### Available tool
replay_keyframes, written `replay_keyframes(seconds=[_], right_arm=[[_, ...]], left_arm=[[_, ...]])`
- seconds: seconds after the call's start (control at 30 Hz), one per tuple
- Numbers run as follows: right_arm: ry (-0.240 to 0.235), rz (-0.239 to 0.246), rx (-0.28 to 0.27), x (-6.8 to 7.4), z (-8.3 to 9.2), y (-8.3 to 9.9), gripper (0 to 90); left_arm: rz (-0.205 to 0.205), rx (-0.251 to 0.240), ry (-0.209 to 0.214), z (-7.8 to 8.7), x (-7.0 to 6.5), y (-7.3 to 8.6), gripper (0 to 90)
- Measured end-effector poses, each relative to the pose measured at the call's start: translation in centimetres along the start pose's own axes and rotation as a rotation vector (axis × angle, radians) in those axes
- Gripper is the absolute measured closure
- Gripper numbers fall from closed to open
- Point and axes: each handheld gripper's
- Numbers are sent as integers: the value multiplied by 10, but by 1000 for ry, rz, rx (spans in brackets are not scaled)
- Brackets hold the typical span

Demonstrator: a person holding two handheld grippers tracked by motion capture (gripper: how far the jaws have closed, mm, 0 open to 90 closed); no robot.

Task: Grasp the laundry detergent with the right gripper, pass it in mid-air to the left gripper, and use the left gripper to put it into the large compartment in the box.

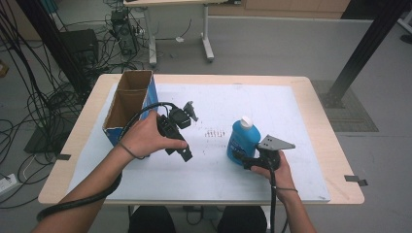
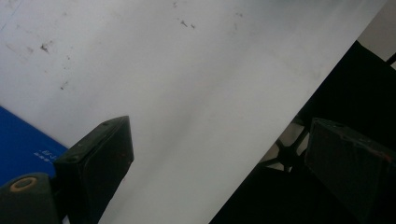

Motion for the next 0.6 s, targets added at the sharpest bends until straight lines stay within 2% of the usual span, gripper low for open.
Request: replay_keyframes(seconds=[0.6], right_arm=[[8, 27, -3, 1, 0, 2, 396]], left_arm=[[2, -7, -3, 2, 0, 1, 83]])
Point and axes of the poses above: each handheld gripper's, and its own axes: z roughly backward along the jaws, y roughly out of its underside, x roughly to its left, and after that the axes turned 11 degrees about -y, right-handed
